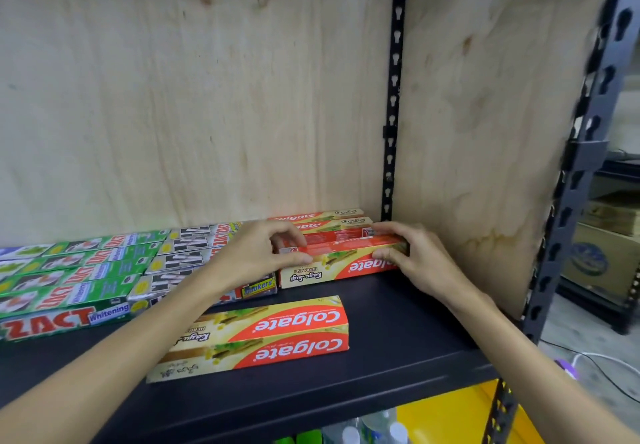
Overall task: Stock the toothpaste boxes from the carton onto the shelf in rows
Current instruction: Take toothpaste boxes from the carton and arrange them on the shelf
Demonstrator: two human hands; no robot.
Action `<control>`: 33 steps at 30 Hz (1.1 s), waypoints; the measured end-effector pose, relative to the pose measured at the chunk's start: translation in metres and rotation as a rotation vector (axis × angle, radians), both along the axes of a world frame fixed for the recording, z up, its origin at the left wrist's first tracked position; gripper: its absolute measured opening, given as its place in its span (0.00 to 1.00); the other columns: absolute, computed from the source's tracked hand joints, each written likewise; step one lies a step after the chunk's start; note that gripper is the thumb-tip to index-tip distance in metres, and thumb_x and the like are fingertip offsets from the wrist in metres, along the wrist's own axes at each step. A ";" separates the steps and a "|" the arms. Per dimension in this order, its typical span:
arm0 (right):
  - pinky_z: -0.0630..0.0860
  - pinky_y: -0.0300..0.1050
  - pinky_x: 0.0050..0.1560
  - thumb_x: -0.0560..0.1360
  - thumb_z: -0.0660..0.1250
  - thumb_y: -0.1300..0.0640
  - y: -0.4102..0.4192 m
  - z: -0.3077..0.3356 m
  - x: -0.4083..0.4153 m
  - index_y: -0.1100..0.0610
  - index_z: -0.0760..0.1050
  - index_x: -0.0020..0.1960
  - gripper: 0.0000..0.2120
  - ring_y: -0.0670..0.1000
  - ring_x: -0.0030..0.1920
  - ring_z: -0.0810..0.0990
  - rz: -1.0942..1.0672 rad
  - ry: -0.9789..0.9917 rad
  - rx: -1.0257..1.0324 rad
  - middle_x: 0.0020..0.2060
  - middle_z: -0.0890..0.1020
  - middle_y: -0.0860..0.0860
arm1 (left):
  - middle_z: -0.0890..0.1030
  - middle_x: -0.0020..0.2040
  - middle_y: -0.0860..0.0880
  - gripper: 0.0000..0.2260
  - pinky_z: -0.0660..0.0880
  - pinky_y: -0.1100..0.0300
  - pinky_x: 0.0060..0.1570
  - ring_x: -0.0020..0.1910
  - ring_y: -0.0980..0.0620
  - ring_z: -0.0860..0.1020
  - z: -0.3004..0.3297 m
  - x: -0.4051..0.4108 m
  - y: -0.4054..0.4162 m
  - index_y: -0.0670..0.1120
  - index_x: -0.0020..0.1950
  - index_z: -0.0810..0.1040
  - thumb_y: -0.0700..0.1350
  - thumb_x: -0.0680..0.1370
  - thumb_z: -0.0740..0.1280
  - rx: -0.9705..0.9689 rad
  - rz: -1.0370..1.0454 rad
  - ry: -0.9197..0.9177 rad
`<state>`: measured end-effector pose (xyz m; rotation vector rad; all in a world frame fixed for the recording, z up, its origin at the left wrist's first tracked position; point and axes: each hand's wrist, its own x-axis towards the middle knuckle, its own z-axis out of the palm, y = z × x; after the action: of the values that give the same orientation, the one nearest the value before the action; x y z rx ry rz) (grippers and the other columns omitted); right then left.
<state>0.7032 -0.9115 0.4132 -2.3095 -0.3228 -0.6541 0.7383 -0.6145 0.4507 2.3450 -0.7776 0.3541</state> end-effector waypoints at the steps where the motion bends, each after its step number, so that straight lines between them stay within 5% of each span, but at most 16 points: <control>1: 0.73 0.50 0.68 0.76 0.74 0.50 -0.001 -0.001 0.000 0.47 0.78 0.68 0.21 0.47 0.66 0.75 -0.001 -0.011 0.011 0.62 0.79 0.45 | 0.84 0.44 0.59 0.11 0.74 0.63 0.43 0.44 0.58 0.80 -0.001 0.001 0.000 0.57 0.47 0.84 0.60 0.69 0.77 -0.006 0.007 -0.007; 4: 0.74 0.49 0.67 0.78 0.71 0.50 0.000 -0.003 -0.002 0.47 0.77 0.69 0.20 0.47 0.66 0.76 -0.002 -0.031 0.014 0.61 0.79 0.44 | 0.84 0.44 0.58 0.08 0.76 0.61 0.47 0.45 0.58 0.81 -0.002 0.005 -0.001 0.56 0.48 0.84 0.57 0.73 0.74 0.015 0.002 -0.032; 10: 0.70 0.39 0.65 0.72 0.78 0.53 -0.001 -0.006 -0.009 0.47 0.66 0.76 0.37 0.43 0.65 0.73 0.037 0.064 0.042 0.65 0.75 0.44 | 0.84 0.44 0.59 0.08 0.73 0.62 0.44 0.44 0.63 0.79 -0.006 0.008 -0.007 0.52 0.50 0.84 0.51 0.81 0.67 0.104 0.031 -0.083; 15: 0.68 0.29 0.59 0.78 0.71 0.56 -0.001 -0.004 -0.019 0.48 0.63 0.78 0.32 0.41 0.65 0.72 -0.035 0.066 0.077 0.65 0.75 0.42 | 0.83 0.42 0.61 0.07 0.73 0.67 0.43 0.42 0.66 0.80 -0.006 0.001 -0.012 0.54 0.49 0.84 0.55 0.79 0.69 0.109 0.042 -0.110; 18: 0.64 0.34 0.66 0.80 0.69 0.54 0.004 0.002 -0.024 0.49 0.57 0.81 0.34 0.40 0.69 0.65 0.017 0.168 0.009 0.69 0.66 0.39 | 0.83 0.47 0.64 0.13 0.76 0.60 0.51 0.48 0.64 0.79 -0.004 -0.004 -0.014 0.57 0.51 0.83 0.65 0.75 0.69 0.160 0.050 -0.178; 21: 0.67 0.36 0.65 0.81 0.68 0.53 0.004 0.002 -0.028 0.50 0.57 0.81 0.33 0.42 0.67 0.70 0.013 0.234 0.011 0.73 0.71 0.46 | 0.80 0.52 0.67 0.22 0.70 0.54 0.58 0.54 0.63 0.75 -0.001 -0.011 -0.015 0.61 0.54 0.81 0.74 0.70 0.66 0.250 0.051 -0.210; 27: 0.74 0.43 0.64 0.77 0.73 0.52 0.005 -0.005 -0.064 0.50 0.62 0.77 0.33 0.47 0.64 0.75 -0.153 0.134 0.090 0.63 0.77 0.47 | 0.78 0.60 0.61 0.19 0.69 0.55 0.61 0.63 0.58 0.73 -0.002 -0.021 -0.017 0.60 0.60 0.78 0.66 0.73 0.69 0.316 0.062 -0.218; 33: 0.77 0.51 0.63 0.71 0.78 0.46 0.024 -0.015 -0.096 0.51 0.67 0.71 0.34 0.50 0.64 0.75 -0.343 0.024 0.203 0.62 0.77 0.51 | 0.80 0.48 0.55 0.11 0.79 0.55 0.51 0.48 0.57 0.78 0.004 -0.045 -0.044 0.51 0.52 0.79 0.55 0.75 0.74 0.162 0.114 -0.061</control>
<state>0.6072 -0.8874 0.3980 -2.1908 0.1511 -0.7864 0.6936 -0.6587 0.4550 2.5483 -0.7272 0.4278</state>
